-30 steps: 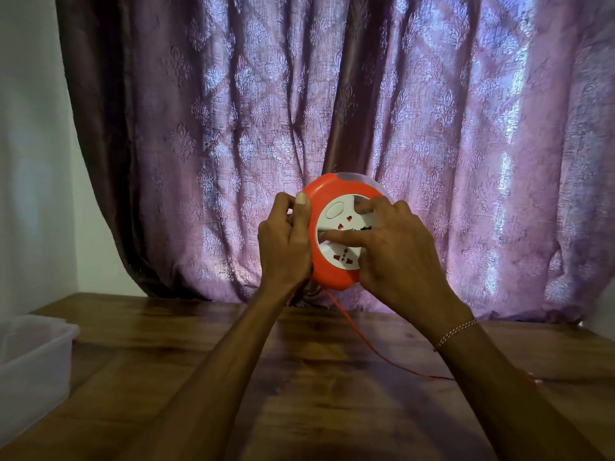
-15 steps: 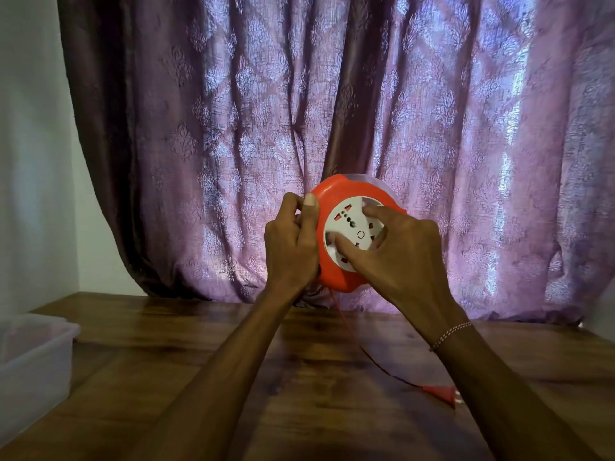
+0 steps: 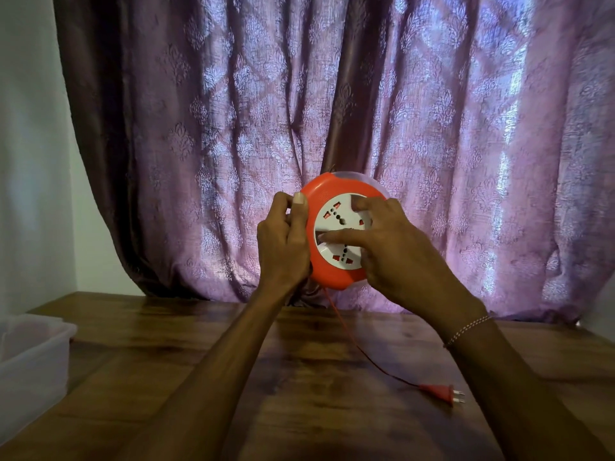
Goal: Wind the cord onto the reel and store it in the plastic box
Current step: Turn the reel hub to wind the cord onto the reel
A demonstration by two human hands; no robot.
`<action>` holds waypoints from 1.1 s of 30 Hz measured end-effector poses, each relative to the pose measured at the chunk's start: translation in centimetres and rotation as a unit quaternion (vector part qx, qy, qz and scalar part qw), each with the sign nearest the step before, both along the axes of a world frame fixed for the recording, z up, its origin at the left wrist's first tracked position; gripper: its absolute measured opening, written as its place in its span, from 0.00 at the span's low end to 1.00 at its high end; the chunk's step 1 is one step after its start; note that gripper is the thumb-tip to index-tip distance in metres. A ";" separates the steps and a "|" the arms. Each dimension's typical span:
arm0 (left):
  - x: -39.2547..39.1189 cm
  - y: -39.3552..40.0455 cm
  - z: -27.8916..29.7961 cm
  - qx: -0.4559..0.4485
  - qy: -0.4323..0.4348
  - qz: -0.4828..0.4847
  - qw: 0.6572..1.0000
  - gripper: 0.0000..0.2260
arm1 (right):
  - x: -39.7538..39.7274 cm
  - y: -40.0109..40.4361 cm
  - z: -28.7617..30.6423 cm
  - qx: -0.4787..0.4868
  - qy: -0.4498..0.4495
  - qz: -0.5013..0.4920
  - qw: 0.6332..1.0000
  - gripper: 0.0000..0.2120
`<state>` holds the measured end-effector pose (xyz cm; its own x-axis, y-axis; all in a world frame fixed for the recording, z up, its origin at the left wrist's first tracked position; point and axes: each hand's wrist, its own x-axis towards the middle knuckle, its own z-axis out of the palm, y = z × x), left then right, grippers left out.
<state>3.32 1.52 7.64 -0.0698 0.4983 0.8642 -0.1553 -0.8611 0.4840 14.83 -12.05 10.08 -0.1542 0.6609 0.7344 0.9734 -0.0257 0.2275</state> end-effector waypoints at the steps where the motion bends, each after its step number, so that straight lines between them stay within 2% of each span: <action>1: 0.0 0.0 0.0 -0.001 0.001 0.000 1.000 0.16 | -0.2 0.0 -0.1 0.015 -0.011 -0.013 1.000 0.27; 5: -0.1 -0.1 0.1 -0.001 0.003 0.002 1.000 0.15 | -0.8 0.1 -0.6 0.090 -0.022 -0.034 0.995 0.25; 11: 0.1 -0.2 0.1 0.003 0.001 -0.014 1.000 0.15 | -1.1 0.5 -1.2 0.134 0.069 -0.021 0.988 0.26; 15: 0.1 -0.1 0.2 -0.006 -0.009 -0.017 1.000 0.16 | -1.2 0.7 -1.0 0.202 0.151 0.015 0.967 0.29; 19: 0.2 -0.4 0.2 0.014 -0.001 -0.013 1.000 0.15 | -1.3 1.0 -0.9 0.267 0.186 0.032 0.945 0.28; 24: 0.1 -0.3 0.1 0.009 -0.005 -0.008 1.000 0.15 | -1.3 0.6 -0.6 0.216 0.183 0.033 0.958 0.24; 26: 0.0 -0.3 0.1 0.003 -0.007 -0.003 1.000 0.16 | -1.2 0.2 -0.3 0.197 0.172 0.049 0.964 0.18; 28: 0.0 -0.3 0.1 0.002 -0.007 -0.002 1.000 0.16 | -0.8 -0.1 -0.1 0.157 0.117 0.069 0.978 0.11; 29: 0.0 -0.2 0.1 0.003 -0.007 -0.002 1.000 0.16 | -0.6 -0.3 0.0 0.121 0.090 0.071 0.986 0.12; 31: -0.1 0.0 0.1 -0.001 -0.006 0.000 1.000 0.16 | -0.3 -0.5 0.1 0.037 0.056 0.053 0.996 0.21; 33: -0.1 0.1 0.1 -0.002 -0.006 0.001 1.000 0.16 | -0.5 -0.5 0.0 -0.011 0.042 0.014 0.999 0.26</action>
